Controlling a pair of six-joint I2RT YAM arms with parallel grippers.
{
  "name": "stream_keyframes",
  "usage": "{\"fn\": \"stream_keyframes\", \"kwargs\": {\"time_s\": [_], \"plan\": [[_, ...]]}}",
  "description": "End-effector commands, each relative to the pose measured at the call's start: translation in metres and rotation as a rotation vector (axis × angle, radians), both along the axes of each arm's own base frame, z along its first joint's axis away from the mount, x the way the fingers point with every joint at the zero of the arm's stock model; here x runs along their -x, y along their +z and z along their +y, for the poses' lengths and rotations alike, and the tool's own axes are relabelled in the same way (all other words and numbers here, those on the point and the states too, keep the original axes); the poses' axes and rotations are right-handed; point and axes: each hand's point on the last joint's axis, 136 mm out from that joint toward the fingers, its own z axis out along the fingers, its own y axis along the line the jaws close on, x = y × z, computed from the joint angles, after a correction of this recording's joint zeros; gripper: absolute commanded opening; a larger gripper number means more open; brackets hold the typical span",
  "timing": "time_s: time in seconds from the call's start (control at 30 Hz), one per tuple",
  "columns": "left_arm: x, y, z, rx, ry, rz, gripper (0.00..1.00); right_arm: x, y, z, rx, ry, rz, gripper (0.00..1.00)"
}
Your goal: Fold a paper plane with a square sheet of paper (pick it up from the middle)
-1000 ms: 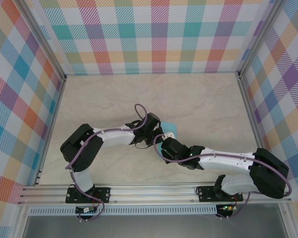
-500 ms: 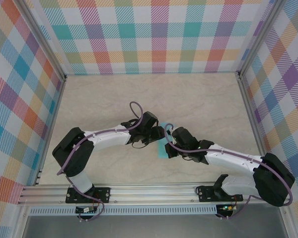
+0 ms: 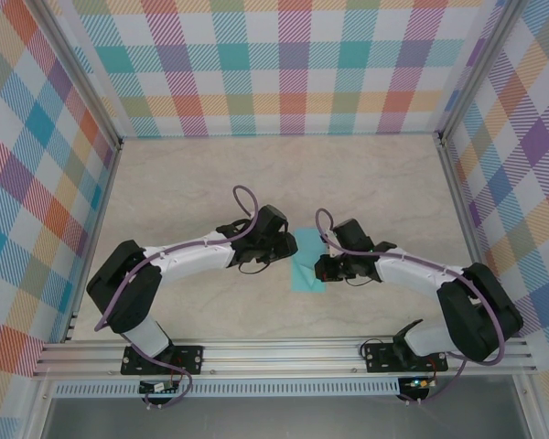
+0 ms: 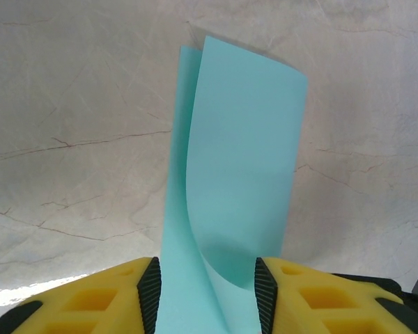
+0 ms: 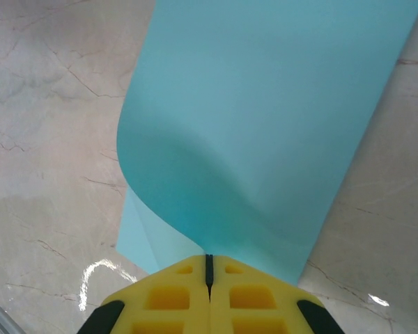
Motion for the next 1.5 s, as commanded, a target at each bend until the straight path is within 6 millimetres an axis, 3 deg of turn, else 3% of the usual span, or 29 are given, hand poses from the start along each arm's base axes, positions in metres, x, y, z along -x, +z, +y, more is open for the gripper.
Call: {"fn": "stream_keyframes", "kwargs": {"time_s": [0.0,0.53,1.07,1.47], "plan": [[0.011,-0.001,-0.001,-0.013,-0.035,0.001,0.41,-0.006,0.006,-0.001,-0.023,0.007,0.024,0.04],[0.018,-0.010,-0.023,-0.016,-0.090,0.017,0.34,-0.025,-0.010,-0.023,0.117,-0.015,0.073,0.05],[0.020,-0.007,-0.061,0.099,-0.158,0.003,0.31,-0.036,-0.009,-0.019,0.128,0.010,0.054,0.05],[0.013,-0.038,-0.070,0.085,-0.118,0.050,0.28,-0.035,-0.002,-0.016,0.066,0.001,0.056,0.08]]}}
